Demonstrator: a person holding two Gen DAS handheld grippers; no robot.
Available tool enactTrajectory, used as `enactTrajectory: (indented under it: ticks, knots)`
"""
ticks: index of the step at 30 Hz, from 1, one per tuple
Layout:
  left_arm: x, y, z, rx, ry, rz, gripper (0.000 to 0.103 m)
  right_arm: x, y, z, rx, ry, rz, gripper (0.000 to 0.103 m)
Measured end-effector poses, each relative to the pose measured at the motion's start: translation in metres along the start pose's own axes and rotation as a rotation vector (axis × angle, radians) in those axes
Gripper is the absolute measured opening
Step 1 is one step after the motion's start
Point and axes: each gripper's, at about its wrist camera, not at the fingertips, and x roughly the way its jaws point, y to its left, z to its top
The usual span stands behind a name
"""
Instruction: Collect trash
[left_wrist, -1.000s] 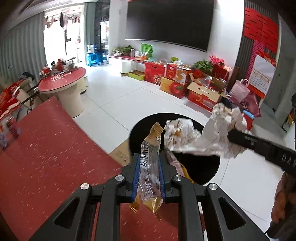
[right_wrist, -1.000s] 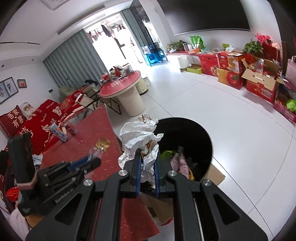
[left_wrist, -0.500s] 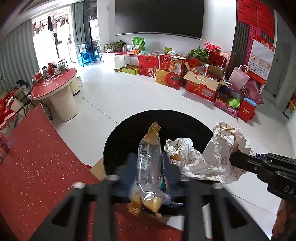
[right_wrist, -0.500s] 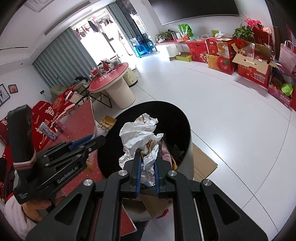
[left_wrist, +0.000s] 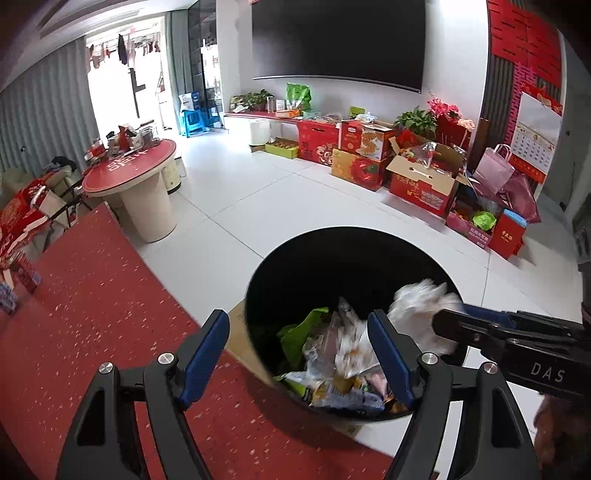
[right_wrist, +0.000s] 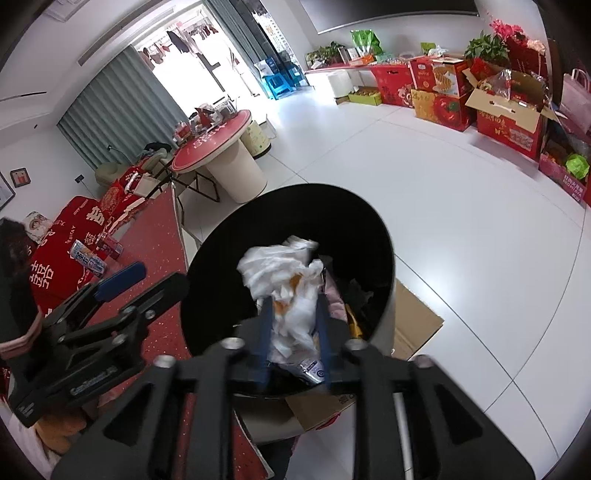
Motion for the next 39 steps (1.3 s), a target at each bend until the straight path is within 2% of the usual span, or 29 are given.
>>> enactTrajectory:
  ticks: [1,7,14,17,24,28,34,37,39]
  knots:
    - [-0.004,0.003,-0.003,-0.006,-0.002,0.004,0.103,0.000,0.002,0.000,0.001,-0.003,0.003,0.053]
    - [-0.031,0.023,-0.023,-0.043,-0.017,0.019,0.103,-0.008,0.012,-0.005,-0.006,-0.014,0.020,0.054]
    - [-0.073,0.041,-0.054,-0.093,-0.054,0.044,0.103,-0.033,0.043,-0.019,-0.054,-0.062,0.048,0.062]
    - [-0.093,0.050,-0.069,-0.122,-0.079,0.061,0.103,-0.045,0.060,-0.029,-0.082,-0.087,0.059,0.069]
    - [-0.147,0.071,-0.112,-0.202,-0.163,0.105,0.103,-0.065,0.099,-0.060,-0.152,-0.131,0.086,0.071]
    - [-0.175,0.082,-0.144,-0.226,-0.214,0.157,0.103,-0.075,0.117,-0.083,-0.195,-0.159,0.087,0.072]
    - [-0.202,0.090,-0.193,-0.275,-0.269,0.257,0.103,-0.084,0.135,-0.119,-0.259,-0.237,0.068,0.090]
    - [-0.210,0.092,-0.218,-0.298,-0.288,0.317,0.103,-0.088,0.144,-0.137,-0.291,-0.279,0.061,0.103]
    - [-0.213,0.093,-0.233,-0.312,-0.293,0.342,0.103,-0.091,0.148,-0.146,-0.311,-0.310,0.060,0.103]
